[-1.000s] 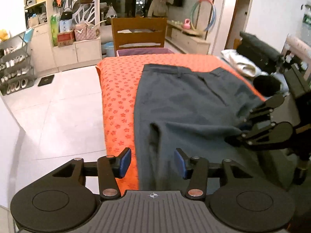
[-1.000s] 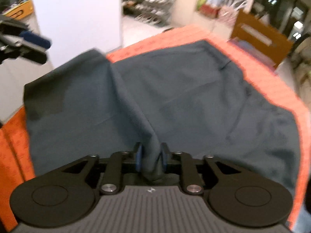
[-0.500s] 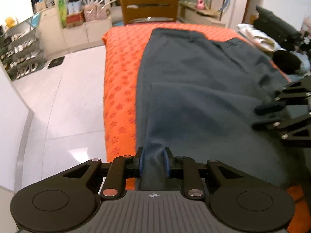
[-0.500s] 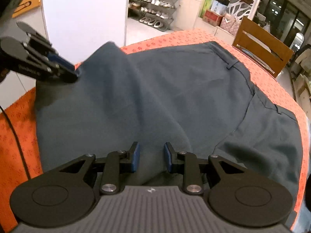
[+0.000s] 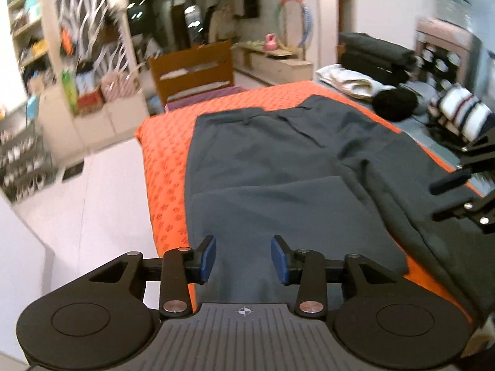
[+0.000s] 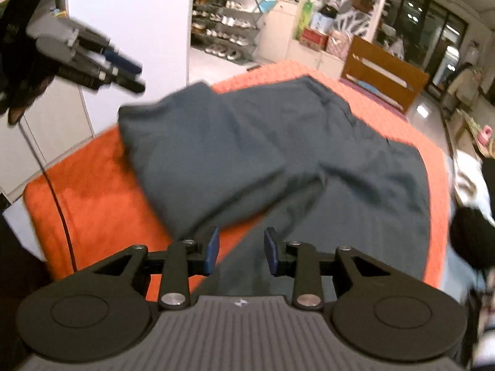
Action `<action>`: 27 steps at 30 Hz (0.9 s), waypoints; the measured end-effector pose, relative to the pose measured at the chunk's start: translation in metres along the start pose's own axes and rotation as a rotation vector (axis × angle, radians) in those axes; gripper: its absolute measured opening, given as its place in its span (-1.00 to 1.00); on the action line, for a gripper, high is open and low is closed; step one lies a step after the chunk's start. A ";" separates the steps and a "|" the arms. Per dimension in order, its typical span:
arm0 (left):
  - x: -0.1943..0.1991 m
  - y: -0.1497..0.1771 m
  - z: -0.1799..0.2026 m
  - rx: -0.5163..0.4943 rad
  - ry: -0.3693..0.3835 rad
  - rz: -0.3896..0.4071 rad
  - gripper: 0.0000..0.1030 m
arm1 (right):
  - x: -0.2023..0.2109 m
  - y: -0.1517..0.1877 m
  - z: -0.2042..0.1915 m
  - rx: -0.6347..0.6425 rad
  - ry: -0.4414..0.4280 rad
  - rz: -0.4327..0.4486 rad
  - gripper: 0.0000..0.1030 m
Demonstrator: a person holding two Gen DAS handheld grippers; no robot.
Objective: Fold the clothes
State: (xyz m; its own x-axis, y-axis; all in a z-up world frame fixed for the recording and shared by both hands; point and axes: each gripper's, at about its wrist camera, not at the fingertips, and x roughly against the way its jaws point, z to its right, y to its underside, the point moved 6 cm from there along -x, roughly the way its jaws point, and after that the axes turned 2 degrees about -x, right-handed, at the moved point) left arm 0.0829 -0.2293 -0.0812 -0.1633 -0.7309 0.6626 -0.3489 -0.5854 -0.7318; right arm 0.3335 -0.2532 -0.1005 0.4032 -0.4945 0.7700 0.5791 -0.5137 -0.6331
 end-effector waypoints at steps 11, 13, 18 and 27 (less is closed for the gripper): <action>0.035 0.017 0.085 -0.212 0.150 0.075 -0.06 | 0.059 0.118 -0.063 0.130 0.050 -0.082 -0.08; 0.038 0.021 0.101 -0.245 0.181 0.082 -0.05 | 0.058 0.130 -0.075 0.176 0.047 -0.076 -0.08; 0.043 0.028 0.135 -0.331 0.257 0.086 0.04 | 0.044 0.146 -0.102 0.351 0.062 -0.054 -0.09; 0.051 0.041 0.206 -0.545 0.475 0.149 0.16 | 0.061 0.121 -0.097 0.354 0.120 -0.006 -0.86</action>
State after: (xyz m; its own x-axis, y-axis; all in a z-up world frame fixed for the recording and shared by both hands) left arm 0.2506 -0.3627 -0.1103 -0.5836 -0.4860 0.6506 -0.6808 -0.1439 -0.7182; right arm 0.3593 -0.4132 -0.1380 0.3254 -0.5821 0.7452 0.7988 -0.2525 -0.5460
